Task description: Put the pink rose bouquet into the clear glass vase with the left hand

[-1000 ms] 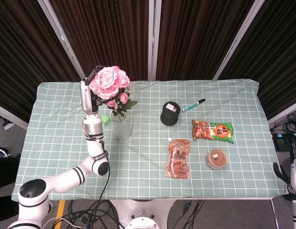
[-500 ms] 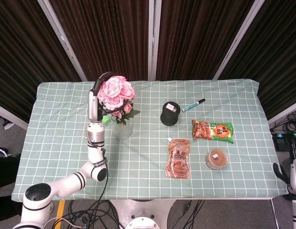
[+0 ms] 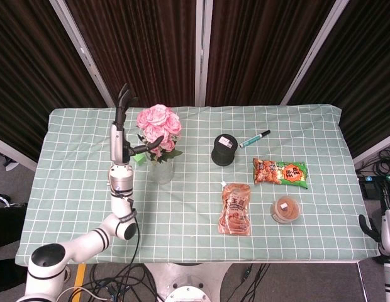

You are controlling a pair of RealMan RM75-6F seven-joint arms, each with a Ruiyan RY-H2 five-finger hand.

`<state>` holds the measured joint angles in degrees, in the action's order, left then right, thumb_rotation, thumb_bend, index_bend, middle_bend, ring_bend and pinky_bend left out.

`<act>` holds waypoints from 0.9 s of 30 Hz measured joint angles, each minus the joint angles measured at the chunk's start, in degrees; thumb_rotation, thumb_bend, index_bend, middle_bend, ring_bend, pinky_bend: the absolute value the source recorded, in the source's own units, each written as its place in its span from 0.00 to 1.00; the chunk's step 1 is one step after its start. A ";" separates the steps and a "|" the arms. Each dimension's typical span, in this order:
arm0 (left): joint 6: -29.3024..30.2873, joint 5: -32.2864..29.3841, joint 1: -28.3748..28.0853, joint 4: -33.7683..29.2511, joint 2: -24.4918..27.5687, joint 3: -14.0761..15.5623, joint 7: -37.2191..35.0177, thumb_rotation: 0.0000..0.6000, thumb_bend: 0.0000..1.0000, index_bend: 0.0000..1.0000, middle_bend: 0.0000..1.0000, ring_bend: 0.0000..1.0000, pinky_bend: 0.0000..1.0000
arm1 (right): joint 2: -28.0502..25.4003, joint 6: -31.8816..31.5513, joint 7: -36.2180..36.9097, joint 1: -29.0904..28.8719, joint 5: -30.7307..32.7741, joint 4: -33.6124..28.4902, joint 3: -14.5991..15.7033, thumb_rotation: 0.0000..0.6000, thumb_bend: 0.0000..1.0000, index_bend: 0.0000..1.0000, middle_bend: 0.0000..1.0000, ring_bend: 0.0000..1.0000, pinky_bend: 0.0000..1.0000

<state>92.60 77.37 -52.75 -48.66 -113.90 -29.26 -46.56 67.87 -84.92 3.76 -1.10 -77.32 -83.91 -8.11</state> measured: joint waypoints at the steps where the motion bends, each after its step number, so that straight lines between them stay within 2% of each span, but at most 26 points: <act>1: 0.34 0.15 0.25 -0.44 0.36 0.04 0.25 1.00 0.00 0.07 0.00 0.06 0.18 | 0.00 -0.01 -0.01 -0.02 -0.04 -0.03 0.00 1.00 0.27 0.00 0.00 0.00 0.00; 6: 2.50 0.96 2.76 -4.12 3.43 0.52 2.91 1.00 0.00 0.08 0.00 0.06 0.18 | -0.16 -0.51 -0.21 -0.07 -0.71 -0.57 0.01 1.00 0.27 0.00 0.00 0.00 0.00; 10: 2.82 0.86 5.33 -6.83 8.11 0.60 5.15 1.00 0.00 0.07 0.00 0.06 0.19 | -0.56 -1.66 -0.67 0.00 -1.58 -1.46 -0.06 1.00 0.27 0.00 0.00 0.00 0.00; 13: 2.92 0.14 9.25 -9.97 12.31 1.06 7.78 1.00 0.06 0.08 0.00 0.06 0.20 | -0.84 -2.36 -1.25 0.05 -2.30 -2.21 -0.05 1.00 0.28 0.00 0.00 0.00 0.00; 16: 2.18 -1.11 13.99 -14.78 17.16 2.53 11.46 1.00 0.09 0.11 0.08 0.06 0.21 | -0.87 -2.45 -1.87 -0.03 -2.80 -2.58 0.16 1.00 0.28 0.00 0.00 0.00 0.00; 19: 0.12 -2.04 18.98 -20.84 23.49 5.78 15.43 1.00 0.09 0.16 0.11 0.06 0.22 | -0.60 -2.12 -2.50 -0.31 -3.11 -2.79 0.40 1.00 0.28 0.00 0.00 0.00 0.00; 23: -2.41 -2.00 26.25 -28.00 32.39 13.14 21.53 1.00 0.07 0.18 0.15 0.11 0.27 | 0.34 -1.50 -3.15 -0.77 -3.71 -2.78 0.90 1.00 0.28 0.00 0.00 0.00 0.00; 27: -3.71 -0.27 30.93 -29.65 36.45 20.26 28.47 1.00 0.02 0.18 0.16 0.11 0.28 | 1.36 -0.49 -3.62 -1.22 -3.98 -2.43 1.48 1.00 0.28 0.00 0.00 0.00 0.00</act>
<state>88.89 77.10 -21.83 -78.31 -77.45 -9.01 -18.09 69.23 -85.41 0.14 -2.32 -81.31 -86.34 -6.63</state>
